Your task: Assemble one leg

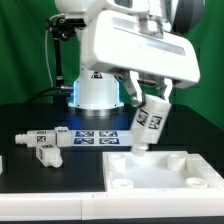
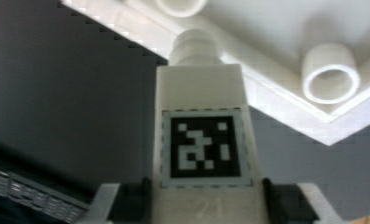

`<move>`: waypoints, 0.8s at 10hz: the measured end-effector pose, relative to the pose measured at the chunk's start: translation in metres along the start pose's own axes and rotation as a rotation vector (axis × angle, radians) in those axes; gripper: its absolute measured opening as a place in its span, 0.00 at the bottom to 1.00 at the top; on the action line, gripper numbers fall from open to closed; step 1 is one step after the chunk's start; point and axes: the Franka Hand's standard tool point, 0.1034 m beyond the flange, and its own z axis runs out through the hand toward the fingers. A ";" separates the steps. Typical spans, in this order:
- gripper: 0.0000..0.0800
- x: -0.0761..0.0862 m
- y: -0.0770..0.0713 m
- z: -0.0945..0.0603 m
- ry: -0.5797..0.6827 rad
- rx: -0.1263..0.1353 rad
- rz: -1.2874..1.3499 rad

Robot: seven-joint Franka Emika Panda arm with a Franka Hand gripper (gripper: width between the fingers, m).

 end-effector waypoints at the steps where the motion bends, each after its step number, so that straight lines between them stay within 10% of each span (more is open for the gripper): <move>1: 0.36 0.005 -0.006 0.006 0.014 0.022 0.012; 3: 0.36 0.041 -0.028 0.000 -0.038 0.125 0.108; 8: 0.36 0.039 -0.023 -0.001 -0.044 0.122 0.135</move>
Offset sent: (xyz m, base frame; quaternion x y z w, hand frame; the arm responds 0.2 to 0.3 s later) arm 0.0136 -0.0179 0.0377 -0.1576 -0.1131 -0.0793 0.9778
